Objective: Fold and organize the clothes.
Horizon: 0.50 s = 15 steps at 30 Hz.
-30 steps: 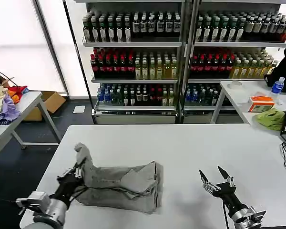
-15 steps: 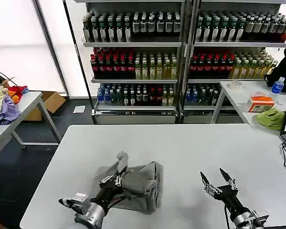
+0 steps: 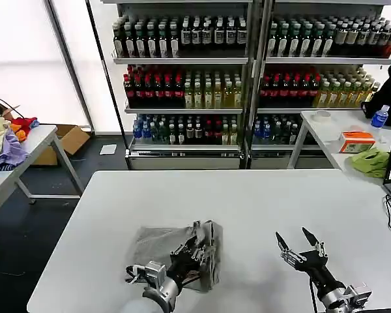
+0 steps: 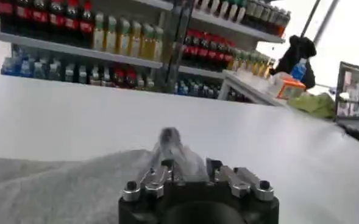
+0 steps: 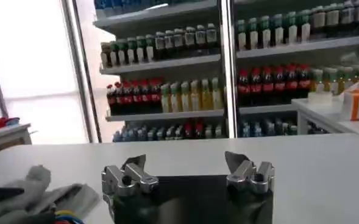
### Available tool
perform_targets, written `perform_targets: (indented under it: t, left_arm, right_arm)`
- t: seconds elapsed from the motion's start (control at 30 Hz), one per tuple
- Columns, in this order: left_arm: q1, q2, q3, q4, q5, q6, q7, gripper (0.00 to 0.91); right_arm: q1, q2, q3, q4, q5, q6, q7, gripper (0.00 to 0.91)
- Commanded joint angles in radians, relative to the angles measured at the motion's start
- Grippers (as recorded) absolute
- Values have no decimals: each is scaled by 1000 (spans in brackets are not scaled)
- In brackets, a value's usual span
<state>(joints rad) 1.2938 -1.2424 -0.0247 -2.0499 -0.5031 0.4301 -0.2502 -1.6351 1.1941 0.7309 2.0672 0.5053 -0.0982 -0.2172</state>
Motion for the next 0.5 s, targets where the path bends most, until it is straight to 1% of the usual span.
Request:
perform_targets:
  t: [0.03, 0.1, 0.13, 0.17, 0.23, 0.3, 0.33, 0.4, 0.5]
  left_arm:
    - [78, 16, -181, -228, -44, 31, 3, 907]
    - [137, 35, -325, -292, -58, 37, 23, 907]
    - [151, 38, -384, -295, -54, 40, 27, 907]
    - [171, 46, -474, -285, -42, 44, 46, 907]
    - [204, 51, -553, -261, -8, 45, 77, 907]
    - [238, 42, -624, -219, 73, 58, 107, 907]
    - [253, 35, -627, -189, 76, 69, 106, 907]
    - [267, 2, -584, -165, 115, 110, 69, 907]
    - [282, -40, -515, -145, 152, 116, 35, 907]
  right_arm:
    - [13, -2, -6, -8, 14, -2, -1, 907]
    - [24, -1, -15, -16, 14, -2, -1, 907]
    - [26, -1, -20, -18, 14, -2, -1, 907]
    - [31, -1, -26, -21, 13, -1, -1, 907]
    - [36, -2, -35, -27, 12, -1, -1, 907]
    - [42, -3, -45, -36, 9, 1, -2, 907]
    - [44, -5, -47, -42, 9, 2, -2, 907]
    - [51, -7, -53, -62, 6, 5, -1, 907]
    - [56, -11, -56, -82, 8, 8, 0, 907]
